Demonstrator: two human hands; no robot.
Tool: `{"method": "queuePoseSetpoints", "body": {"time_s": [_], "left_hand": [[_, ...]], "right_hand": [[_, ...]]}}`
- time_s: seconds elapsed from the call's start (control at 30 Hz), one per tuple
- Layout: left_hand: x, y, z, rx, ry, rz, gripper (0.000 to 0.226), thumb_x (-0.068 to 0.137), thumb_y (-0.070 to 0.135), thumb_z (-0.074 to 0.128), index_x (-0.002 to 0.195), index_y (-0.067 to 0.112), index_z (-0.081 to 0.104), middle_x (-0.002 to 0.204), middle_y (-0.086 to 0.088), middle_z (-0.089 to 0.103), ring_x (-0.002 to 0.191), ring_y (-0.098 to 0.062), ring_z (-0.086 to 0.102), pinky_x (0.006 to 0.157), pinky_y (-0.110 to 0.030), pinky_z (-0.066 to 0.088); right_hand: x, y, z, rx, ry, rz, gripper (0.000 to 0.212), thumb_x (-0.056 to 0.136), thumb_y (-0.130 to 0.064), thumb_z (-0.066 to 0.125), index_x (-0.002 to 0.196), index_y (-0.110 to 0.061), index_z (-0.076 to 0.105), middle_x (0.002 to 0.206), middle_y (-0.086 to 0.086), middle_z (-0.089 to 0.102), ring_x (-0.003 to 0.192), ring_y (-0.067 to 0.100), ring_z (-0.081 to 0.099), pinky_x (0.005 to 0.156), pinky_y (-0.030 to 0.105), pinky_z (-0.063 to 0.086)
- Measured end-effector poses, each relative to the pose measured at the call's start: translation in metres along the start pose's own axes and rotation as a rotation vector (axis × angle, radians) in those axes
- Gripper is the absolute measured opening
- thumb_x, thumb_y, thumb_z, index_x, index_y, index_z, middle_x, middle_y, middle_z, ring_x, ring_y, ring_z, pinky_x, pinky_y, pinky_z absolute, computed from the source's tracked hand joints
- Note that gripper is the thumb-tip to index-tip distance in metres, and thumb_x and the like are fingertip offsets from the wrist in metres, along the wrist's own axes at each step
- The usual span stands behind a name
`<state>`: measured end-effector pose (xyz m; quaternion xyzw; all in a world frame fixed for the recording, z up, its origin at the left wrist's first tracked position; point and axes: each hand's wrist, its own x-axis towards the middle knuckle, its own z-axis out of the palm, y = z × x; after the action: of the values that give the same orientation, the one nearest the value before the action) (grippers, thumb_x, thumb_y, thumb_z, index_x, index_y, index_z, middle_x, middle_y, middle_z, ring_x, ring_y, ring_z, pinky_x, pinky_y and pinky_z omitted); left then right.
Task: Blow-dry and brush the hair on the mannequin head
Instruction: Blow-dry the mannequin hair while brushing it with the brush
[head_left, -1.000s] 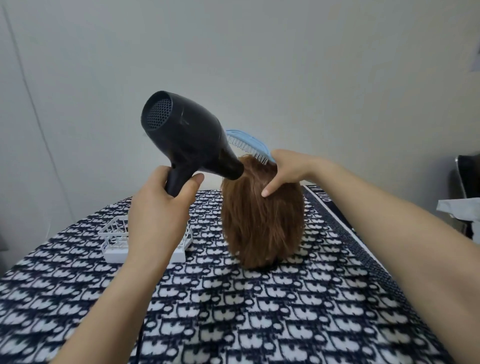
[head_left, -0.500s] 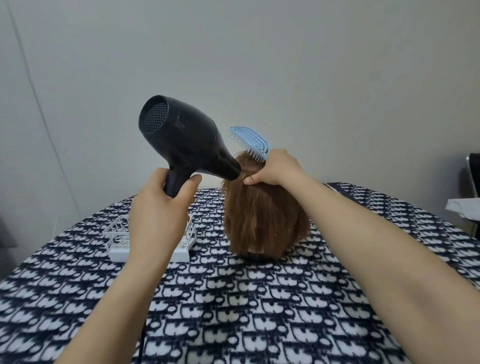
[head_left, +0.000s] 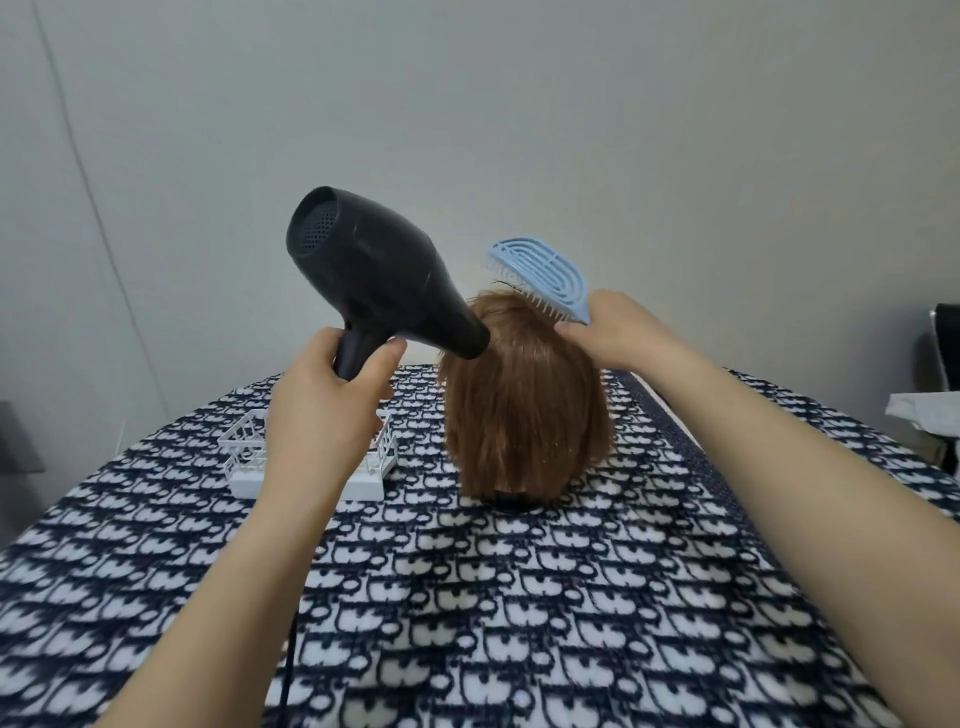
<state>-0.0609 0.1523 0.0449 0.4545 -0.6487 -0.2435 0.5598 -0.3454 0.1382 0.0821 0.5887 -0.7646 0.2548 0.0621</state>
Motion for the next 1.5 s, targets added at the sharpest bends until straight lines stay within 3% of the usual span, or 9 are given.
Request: {"method": "queuePoseSetpoints", "body": {"time_s": [0.1,0.23,0.37,0.47,0.63,0.93,1.13,1.3,1.5], "left_hand": [[-0.003,0.003,-0.004,0.010,-0.008,0.001,0.021,0.093,0.050,0.066,0.088,0.030,0.062,0.065,0.011,0.070,0.049,-0.004,0.061,0.061,-0.042,0.059],[-0.013,0.005,-0.006,0.225,0.005,0.063,0.031,0.092,0.057,0.063,0.088,0.028,0.057,0.073,0.002,0.070,0.065,-0.026,0.069,0.067,-0.050,0.058],[-0.023,0.005,-0.006,0.119,-0.027,0.031,0.030,0.093,0.055,0.065,0.092,0.025,0.062,0.074,-0.002,0.070,0.068,-0.025,0.070,0.072,-0.054,0.060],[-0.027,0.001,-0.005,0.092,-0.036,0.027,0.030,0.091,0.055,0.065,0.090,0.026,0.062,0.068,0.003,0.069,0.061,-0.020,0.069,0.068,-0.050,0.060],[-0.029,0.003,-0.006,0.081,-0.031,0.001,0.029,0.092,0.053,0.065,0.092,0.023,0.063,0.071,-0.001,0.069,0.067,-0.025,0.070,0.073,-0.057,0.060],[-0.029,-0.003,-0.012,0.101,0.015,0.039,0.027,0.092,0.052,0.064,0.088,0.026,0.059,0.071,0.000,0.068,0.067,-0.027,0.068,0.073,-0.054,0.060],[-0.027,-0.007,-0.014,-0.071,-0.015,-0.032,0.022,0.093,0.049,0.067,0.087,0.028,0.061,0.058,0.009,0.063,0.047,-0.007,0.056,0.051,-0.030,0.047],[-0.030,-0.014,-0.006,0.351,0.088,0.132,0.032,0.094,0.054,0.062,0.088,0.024,0.055,0.068,0.003,0.062,0.063,-0.022,0.060,0.057,-0.038,0.042],[-0.025,-0.016,0.002,-0.120,-0.086,-0.129,0.021,0.095,0.043,0.070,0.090,0.023,0.064,0.065,0.001,0.064,0.041,-0.004,0.054,0.040,-0.016,0.041]], "right_hand": [[-0.012,0.016,0.003,0.148,-0.038,0.014,0.026,0.090,-0.036,0.064,0.101,-0.012,0.061,0.088,0.006,0.065,0.072,0.021,0.063,0.057,0.027,0.040],[-0.030,0.029,0.011,0.428,-0.016,0.064,0.020,0.081,-0.032,0.076,0.089,-0.023,0.060,0.075,-0.013,0.064,0.053,-0.007,0.054,0.043,0.015,0.036],[-0.044,0.034,0.016,0.468,0.022,0.104,0.025,0.085,-0.036,0.069,0.070,-0.021,0.056,0.049,-0.011,0.060,0.032,-0.003,0.047,0.034,0.014,0.032],[-0.049,0.036,0.020,0.380,0.096,0.045,0.033,0.093,-0.037,0.057,0.076,-0.009,0.058,0.051,-0.008,0.057,0.043,0.005,0.052,0.045,0.022,0.035],[-0.044,0.037,0.026,0.183,0.200,-0.083,0.028,0.096,-0.039,0.052,0.078,-0.016,0.055,0.066,-0.008,0.052,0.071,0.019,0.050,0.060,0.030,0.027],[-0.052,0.030,0.056,-0.016,0.201,-0.154,0.031,0.097,-0.042,0.045,0.078,-0.017,0.048,0.069,-0.001,0.053,0.070,0.027,0.051,0.054,0.033,0.028],[-0.076,0.041,0.085,-0.128,0.168,-0.284,0.025,0.096,-0.041,0.048,0.082,-0.020,0.051,0.073,-0.002,0.060,0.072,0.026,0.059,0.053,0.032,0.029],[-0.083,0.049,0.106,-0.254,0.150,-0.348,0.022,0.097,-0.039,0.048,0.082,-0.022,0.047,0.071,-0.004,0.058,0.065,0.023,0.059,0.049,0.030,0.025],[-0.085,0.053,0.121,-0.261,0.087,-0.340,0.023,0.097,-0.038,0.048,0.080,-0.024,0.043,0.068,-0.005,0.054,0.064,0.023,0.058,0.048,0.030,0.029]]}}
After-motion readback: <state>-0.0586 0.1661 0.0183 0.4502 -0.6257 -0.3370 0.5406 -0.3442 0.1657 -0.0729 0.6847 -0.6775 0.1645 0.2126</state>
